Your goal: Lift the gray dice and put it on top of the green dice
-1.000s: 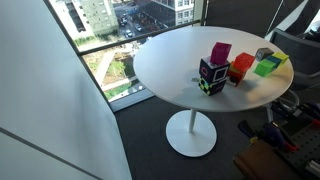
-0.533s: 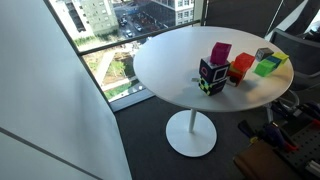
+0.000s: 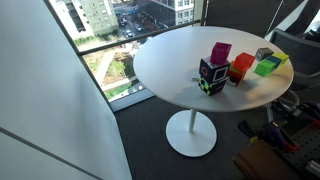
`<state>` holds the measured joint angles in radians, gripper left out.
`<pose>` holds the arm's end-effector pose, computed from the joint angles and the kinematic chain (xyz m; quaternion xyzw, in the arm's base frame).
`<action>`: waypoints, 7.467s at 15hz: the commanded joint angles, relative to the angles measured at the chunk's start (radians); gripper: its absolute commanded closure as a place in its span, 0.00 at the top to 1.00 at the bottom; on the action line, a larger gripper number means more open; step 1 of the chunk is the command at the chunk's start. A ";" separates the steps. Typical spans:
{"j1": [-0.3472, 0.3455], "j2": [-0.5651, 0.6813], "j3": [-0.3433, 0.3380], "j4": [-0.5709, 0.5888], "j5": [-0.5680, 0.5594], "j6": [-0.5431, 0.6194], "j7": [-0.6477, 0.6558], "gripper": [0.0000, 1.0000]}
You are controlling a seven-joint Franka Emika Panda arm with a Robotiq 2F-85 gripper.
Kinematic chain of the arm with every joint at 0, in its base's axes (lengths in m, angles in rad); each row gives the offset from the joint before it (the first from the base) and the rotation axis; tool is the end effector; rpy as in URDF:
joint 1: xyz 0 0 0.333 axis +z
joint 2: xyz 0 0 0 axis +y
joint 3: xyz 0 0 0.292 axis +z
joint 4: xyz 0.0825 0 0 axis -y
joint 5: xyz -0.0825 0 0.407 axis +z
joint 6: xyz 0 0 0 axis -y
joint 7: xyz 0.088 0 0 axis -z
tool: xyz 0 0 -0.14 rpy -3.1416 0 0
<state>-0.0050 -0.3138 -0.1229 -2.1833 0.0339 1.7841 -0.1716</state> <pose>0.4740 -0.0584 0.4474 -0.9982 -0.0213 0.0382 0.0413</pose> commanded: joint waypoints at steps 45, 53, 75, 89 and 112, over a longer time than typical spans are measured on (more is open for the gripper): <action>-0.141 0.198 -0.037 -0.011 -0.080 0.267 0.113 1.00; -0.149 0.259 -0.042 -0.052 -0.082 0.403 0.151 1.00; -0.188 0.404 -0.093 -0.087 -0.087 0.523 0.223 1.00; -0.187 0.413 -0.093 -0.087 -0.086 0.524 0.224 1.00; -0.185 0.554 -0.103 -0.055 -0.081 0.689 0.235 1.00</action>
<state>-0.1845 0.2192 -0.2288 -2.2630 -0.0419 2.4616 0.0485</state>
